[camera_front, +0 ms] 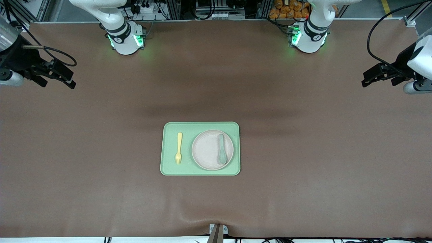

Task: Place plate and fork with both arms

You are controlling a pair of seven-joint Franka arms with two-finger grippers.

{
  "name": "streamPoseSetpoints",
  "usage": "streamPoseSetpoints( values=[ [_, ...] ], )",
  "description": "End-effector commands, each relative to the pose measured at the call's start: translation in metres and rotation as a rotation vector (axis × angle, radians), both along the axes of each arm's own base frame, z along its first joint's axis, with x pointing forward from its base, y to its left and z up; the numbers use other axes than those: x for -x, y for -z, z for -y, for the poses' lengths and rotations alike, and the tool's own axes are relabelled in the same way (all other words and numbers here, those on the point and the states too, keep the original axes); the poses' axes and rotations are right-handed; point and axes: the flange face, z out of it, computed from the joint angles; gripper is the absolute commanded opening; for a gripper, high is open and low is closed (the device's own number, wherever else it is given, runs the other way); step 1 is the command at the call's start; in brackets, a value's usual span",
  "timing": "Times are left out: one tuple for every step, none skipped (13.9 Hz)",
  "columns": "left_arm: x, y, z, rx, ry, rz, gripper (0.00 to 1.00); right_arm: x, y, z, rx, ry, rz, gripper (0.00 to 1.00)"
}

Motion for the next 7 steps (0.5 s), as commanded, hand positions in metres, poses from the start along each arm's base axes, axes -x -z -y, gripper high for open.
streamPoseSetpoints(
  values=[
    [0.002,-0.001,0.002,0.012,-0.013,0.009,1.0,-0.013,-0.013,0.009,0.026,-0.027,0.032,1.0],
    [0.002,-0.001,0.003,0.012,-0.012,0.009,1.0,-0.017,-0.015,0.012,0.052,-0.029,0.027,1.0],
    [0.002,-0.001,0.002,0.012,-0.013,0.009,1.0,-0.018,-0.014,0.014,0.054,-0.028,0.011,1.0],
    [0.002,-0.002,0.002,0.011,-0.015,0.01,1.0,-0.021,-0.015,0.016,0.056,-0.024,0.016,1.0],
    [0.002,-0.002,0.002,0.012,-0.013,0.01,1.0,-0.024,-0.017,0.017,0.063,-0.023,0.018,1.0],
    [0.002,-0.003,0.001,0.012,-0.015,0.012,1.0,-0.025,-0.02,0.017,0.062,-0.029,0.026,1.0],
    [0.002,-0.004,0.0,0.012,-0.016,0.014,1.0,-0.025,-0.022,0.017,0.071,-0.068,0.032,1.0]
  ],
)
